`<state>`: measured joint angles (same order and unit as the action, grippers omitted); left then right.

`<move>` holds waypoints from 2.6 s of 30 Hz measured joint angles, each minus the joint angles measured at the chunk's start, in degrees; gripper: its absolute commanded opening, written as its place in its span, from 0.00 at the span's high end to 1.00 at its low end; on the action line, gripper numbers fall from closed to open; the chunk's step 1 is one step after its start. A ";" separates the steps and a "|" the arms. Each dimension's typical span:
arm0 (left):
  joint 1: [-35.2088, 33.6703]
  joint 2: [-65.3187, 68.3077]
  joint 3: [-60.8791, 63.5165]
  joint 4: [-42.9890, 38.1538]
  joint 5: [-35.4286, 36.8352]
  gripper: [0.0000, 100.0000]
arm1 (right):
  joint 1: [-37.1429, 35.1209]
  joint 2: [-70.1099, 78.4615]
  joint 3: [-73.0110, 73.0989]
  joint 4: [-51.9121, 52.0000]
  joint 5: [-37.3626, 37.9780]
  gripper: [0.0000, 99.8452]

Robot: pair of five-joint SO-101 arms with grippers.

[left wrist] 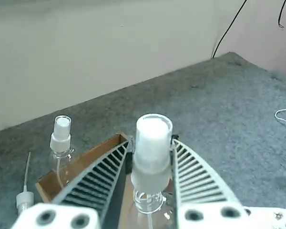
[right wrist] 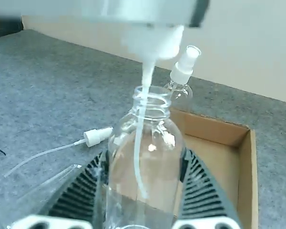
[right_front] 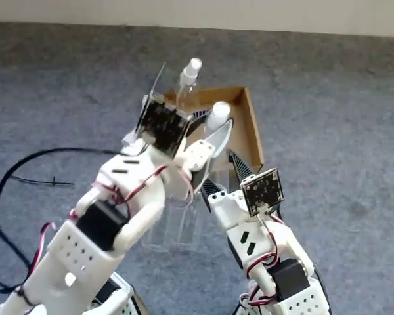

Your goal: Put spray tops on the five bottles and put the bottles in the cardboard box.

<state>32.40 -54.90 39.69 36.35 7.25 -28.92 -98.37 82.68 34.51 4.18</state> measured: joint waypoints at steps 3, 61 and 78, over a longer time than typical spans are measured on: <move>-0.18 -2.90 2.37 0.00 -0.09 0.87 | 0.00 0.00 0.00 0.00 0.00 1.00; -8.26 6.15 -11.34 12.22 -7.56 0.86 | 0.26 0.09 0.09 -2.46 -0.09 0.99; -2.73 18.55 -16.79 12.13 -11.16 0.86 | 0.00 0.09 1.32 -2.37 -0.18 0.99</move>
<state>29.67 -36.35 22.90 48.48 -3.91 -28.92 -98.29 84.00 32.13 4.00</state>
